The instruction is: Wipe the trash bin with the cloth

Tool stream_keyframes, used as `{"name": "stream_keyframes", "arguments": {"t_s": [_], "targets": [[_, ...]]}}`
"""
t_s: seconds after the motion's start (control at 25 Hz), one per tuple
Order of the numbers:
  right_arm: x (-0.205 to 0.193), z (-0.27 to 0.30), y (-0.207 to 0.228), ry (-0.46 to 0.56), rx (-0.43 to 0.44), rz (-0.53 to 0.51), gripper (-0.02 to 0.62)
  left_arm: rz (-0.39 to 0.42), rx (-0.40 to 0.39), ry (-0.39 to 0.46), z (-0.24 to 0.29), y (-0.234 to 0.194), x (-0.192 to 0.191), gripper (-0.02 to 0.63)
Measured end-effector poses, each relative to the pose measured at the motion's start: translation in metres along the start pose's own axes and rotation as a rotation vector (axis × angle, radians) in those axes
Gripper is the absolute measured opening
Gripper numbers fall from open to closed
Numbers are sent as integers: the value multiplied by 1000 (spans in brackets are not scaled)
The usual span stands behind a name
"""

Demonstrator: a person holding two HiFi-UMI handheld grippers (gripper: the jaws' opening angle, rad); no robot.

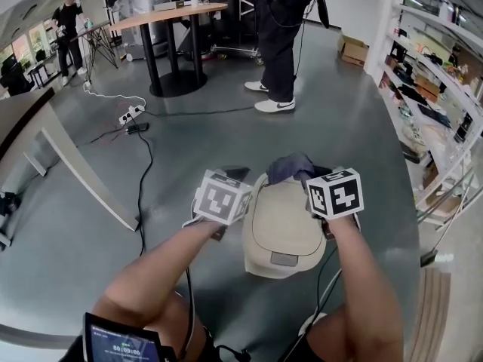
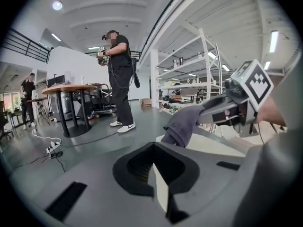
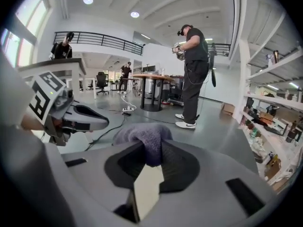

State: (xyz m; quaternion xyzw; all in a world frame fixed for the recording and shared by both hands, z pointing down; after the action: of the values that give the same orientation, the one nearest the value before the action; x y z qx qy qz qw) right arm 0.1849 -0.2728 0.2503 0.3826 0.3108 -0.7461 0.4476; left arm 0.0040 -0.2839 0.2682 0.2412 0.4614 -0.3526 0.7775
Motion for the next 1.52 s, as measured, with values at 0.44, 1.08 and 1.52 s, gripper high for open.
{"name": "stream_keyframes", "arguments": {"t_s": [0.44,1.08,1.52], "targets": [[-33,45,-56,-182,102,-10,66,56,56,9,-29,-21,-8,-3],[-55,25,-20,-215,50,53,65,41,-14,7,-19,8,1,-3],[-84,-6,23,-235,-31,94,64,62,-47,-13,-3,29,2,-3]]}}
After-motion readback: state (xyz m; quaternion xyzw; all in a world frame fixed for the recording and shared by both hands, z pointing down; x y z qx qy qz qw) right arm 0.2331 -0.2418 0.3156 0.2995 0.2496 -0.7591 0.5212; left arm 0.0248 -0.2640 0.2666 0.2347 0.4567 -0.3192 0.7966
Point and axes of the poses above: the fingertips, and each gripper's own axes: z forward along the fingers, y to its right, x out of its top, the point moved 6 cm from there along -z, backward along the fingers, and after that the axes turned 1 degree about x, right-handed, at the moved point
